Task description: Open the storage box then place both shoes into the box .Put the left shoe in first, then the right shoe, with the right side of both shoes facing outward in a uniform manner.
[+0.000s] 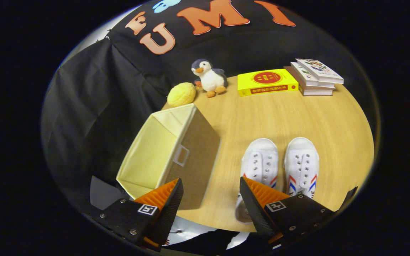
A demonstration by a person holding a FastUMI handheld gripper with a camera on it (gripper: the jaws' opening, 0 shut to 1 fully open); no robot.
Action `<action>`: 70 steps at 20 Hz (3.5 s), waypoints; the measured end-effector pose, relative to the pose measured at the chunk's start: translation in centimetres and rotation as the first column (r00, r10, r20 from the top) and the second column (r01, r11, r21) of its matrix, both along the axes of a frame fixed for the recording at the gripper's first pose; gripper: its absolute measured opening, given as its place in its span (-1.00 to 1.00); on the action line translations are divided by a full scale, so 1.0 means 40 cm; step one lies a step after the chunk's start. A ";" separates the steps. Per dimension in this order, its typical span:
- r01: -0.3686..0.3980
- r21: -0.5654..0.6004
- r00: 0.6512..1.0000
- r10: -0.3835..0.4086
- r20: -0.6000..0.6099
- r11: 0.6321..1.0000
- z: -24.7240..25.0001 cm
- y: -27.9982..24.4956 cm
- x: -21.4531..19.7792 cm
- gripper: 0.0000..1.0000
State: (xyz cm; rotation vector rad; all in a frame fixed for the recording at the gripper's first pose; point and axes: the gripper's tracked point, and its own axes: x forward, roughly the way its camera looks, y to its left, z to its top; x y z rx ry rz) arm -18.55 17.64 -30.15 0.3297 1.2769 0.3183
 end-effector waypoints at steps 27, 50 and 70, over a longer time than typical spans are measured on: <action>-0.234 -0.437 0.972 0.225 -0.073 0.869 -0.231 -0.178 -0.106 -0.29; 0.124 -0.153 0.983 -0.142 -0.116 0.980 -0.213 -0.126 -0.040 -0.96; 0.223 -0.042 0.971 -0.218 0.100 0.974 -0.049 -0.076 0.114 -0.99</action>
